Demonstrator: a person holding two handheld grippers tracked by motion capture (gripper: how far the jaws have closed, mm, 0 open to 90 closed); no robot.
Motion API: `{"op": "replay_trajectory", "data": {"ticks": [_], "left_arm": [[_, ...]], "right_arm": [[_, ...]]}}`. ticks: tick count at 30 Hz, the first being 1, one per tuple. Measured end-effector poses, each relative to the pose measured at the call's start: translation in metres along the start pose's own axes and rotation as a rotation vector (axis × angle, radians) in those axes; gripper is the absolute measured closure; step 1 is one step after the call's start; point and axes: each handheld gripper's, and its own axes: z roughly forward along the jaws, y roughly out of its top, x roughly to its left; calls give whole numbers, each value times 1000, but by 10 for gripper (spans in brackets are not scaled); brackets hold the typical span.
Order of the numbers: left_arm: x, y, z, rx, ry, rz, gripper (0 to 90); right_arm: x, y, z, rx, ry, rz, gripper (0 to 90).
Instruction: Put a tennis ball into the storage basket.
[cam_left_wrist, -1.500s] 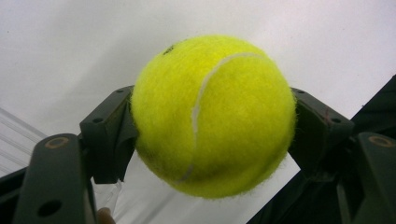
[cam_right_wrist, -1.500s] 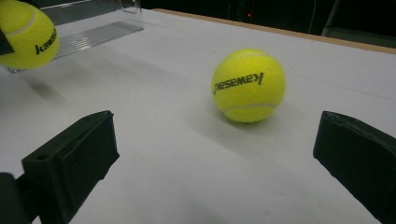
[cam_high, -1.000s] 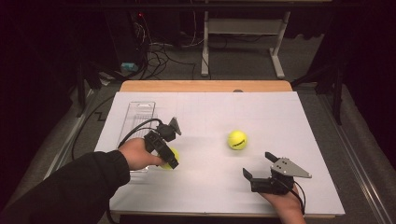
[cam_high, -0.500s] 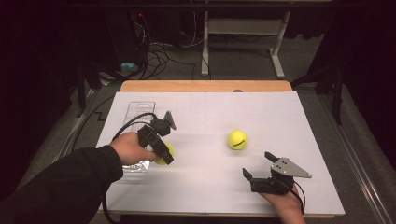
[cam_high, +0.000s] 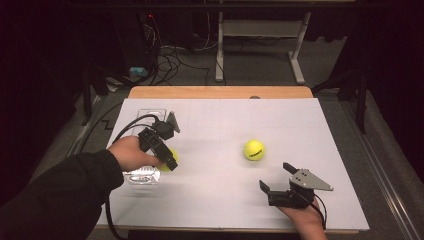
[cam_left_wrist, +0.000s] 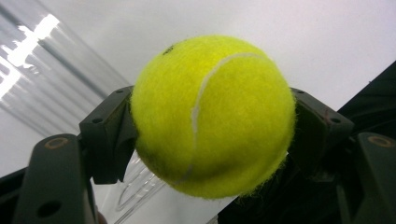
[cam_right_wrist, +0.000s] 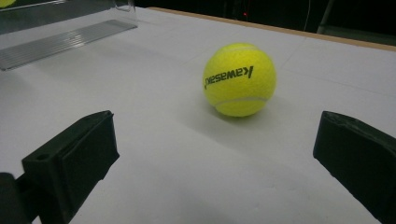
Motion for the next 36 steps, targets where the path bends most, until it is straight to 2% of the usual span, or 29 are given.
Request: {"op": "replay_trajectory", "data": {"ticks": [18,24,36], "left_arm": [[38,-6,-16,-17,34,-93,260],[52,-7,-15,1,42,-128,260],[64,-9,-12,13,55,-158,260]], "right_arm": [[0,1,-1,-2,0,-2,0],[0,1,-1,-3,0,-3,0],[0,1,-1,-5,-2,-5,0]]}}
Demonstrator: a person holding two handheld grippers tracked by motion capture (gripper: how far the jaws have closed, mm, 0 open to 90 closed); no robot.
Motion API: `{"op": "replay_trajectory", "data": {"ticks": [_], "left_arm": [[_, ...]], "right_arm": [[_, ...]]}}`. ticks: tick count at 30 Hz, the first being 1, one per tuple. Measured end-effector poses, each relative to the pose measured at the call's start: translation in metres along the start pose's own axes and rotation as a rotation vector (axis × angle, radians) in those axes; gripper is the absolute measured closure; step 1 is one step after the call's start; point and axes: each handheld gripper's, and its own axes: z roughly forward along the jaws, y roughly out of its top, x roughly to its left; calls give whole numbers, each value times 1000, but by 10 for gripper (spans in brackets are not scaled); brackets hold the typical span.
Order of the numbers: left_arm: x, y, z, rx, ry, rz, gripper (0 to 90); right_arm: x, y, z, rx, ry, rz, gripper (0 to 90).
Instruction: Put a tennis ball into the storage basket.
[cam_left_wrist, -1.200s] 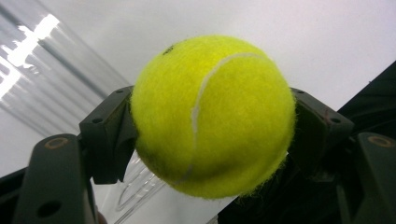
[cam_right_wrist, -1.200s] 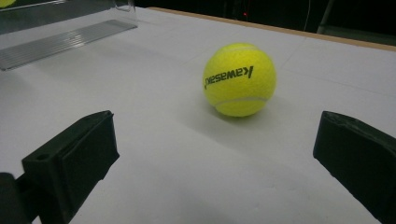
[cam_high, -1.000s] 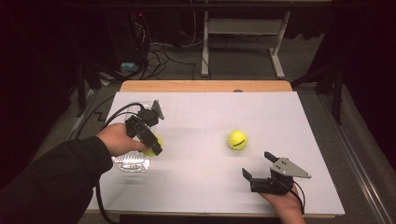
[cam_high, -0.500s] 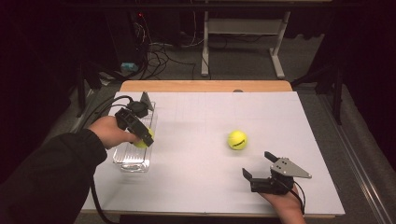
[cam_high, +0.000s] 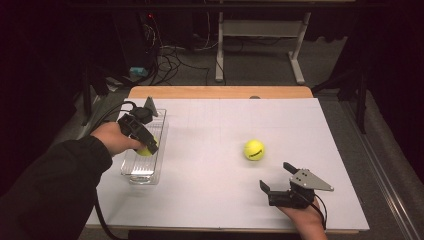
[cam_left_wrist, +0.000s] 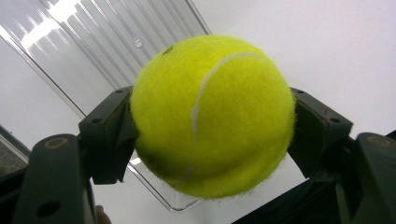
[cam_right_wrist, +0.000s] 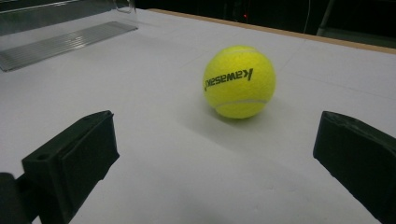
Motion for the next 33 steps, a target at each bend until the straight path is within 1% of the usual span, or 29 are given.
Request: {"op": "replay_trajectory", "data": {"ticks": [1,2,7,12,14,24,28,33], "left_arm": [[1,0,0,6,-3,-2,260],[2,0,0,-2,1,-6,260],[11,-2,-1,-8,3,-32,260],[20,-3,-1,-6,8,-58,260],[22,-3,-1,-6,17,-63,260],[31,0,-4,-10,31,-88,260],[32,4,-4,-13,46,-91,260],[32,9,-5,-12,49,-93,260]], "right_arm": [[0,0,0,0,0,0,0],[0,0,0,0,0,-1,0],[0,0,0,1,1,1,0],[0,0,0,2,2,4,0],[0,0,1,1,5,4,0],[0,0,1,3,7,5,0],[0,0,1,0,6,5,0],[0,0,1,-1,7,5,0]]}}
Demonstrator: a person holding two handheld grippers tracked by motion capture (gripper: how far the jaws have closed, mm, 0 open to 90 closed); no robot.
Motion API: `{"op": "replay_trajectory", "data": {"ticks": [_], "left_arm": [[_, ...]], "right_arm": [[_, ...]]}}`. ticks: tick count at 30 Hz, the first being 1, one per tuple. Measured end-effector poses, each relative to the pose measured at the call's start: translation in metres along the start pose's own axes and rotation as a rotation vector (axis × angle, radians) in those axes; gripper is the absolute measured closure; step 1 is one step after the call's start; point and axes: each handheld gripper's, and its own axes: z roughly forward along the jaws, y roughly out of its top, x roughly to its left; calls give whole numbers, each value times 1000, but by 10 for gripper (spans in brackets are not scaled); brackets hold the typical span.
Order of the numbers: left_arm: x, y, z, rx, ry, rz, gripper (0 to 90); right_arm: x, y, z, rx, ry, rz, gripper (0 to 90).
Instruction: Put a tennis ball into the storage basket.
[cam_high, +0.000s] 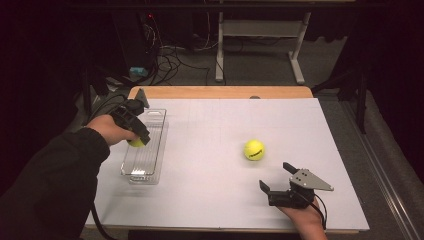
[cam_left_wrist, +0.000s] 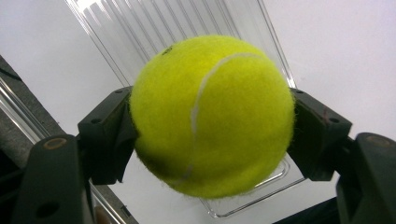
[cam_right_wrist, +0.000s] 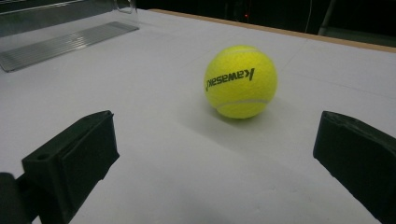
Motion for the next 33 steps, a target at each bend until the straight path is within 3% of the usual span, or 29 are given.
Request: {"op": "replay_trajectory", "data": {"ticks": [9,15,22,33], "left_arm": [[-2,11,-3,-10,21,-1,260],[3,17,-4,-39,10,-32,260],[9,22,0,-29,2,-56,260],[7,31,9,-26,15,-52,259]], "right_arm": [[0,0,-1,-3,0,-2,0],[1,1,-1,-6,4,0,0],[1,1,-1,-7,7,-3,0],[2,1,-1,-5,6,-5,0]]}}
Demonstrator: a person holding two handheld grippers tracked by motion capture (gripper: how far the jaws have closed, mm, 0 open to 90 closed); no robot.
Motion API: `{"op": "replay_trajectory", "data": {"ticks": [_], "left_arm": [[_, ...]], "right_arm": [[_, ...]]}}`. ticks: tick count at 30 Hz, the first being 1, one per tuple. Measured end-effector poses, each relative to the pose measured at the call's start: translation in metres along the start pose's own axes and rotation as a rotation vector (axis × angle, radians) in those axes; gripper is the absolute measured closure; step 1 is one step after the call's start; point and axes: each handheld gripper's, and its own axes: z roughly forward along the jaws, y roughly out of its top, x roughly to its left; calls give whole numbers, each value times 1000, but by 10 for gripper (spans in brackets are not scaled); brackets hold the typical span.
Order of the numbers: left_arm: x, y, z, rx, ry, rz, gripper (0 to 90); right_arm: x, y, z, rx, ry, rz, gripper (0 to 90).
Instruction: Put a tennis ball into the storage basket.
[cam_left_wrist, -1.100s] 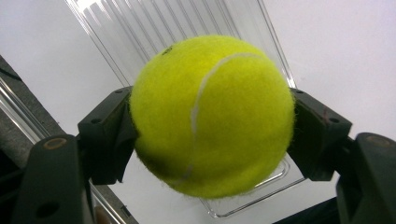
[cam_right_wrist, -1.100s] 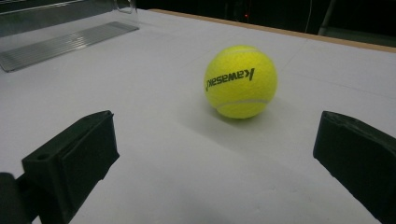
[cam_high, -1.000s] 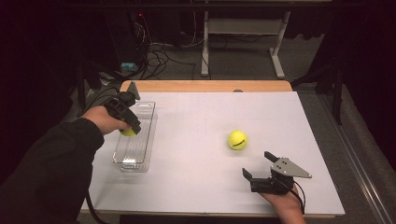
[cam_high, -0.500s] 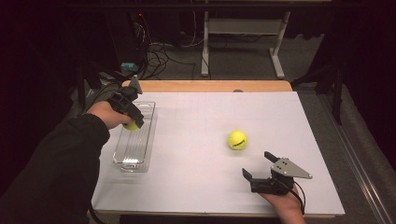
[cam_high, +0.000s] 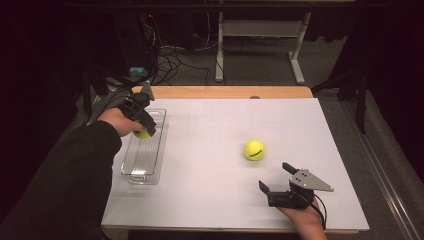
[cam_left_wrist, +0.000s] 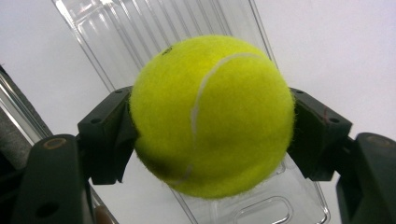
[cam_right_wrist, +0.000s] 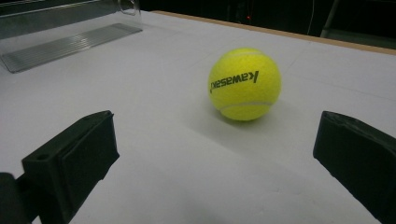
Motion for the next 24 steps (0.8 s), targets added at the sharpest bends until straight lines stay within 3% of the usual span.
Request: {"op": "replay_trajectory", "data": {"ticks": [16,24], "left_arm": [[5,8,15,11,12,-39,258],[5,10,23,30,12,-33,259]], "right_arm": [[0,0,0,1,4,-1,0],[1,0,0,0,11,-2,0]]}}
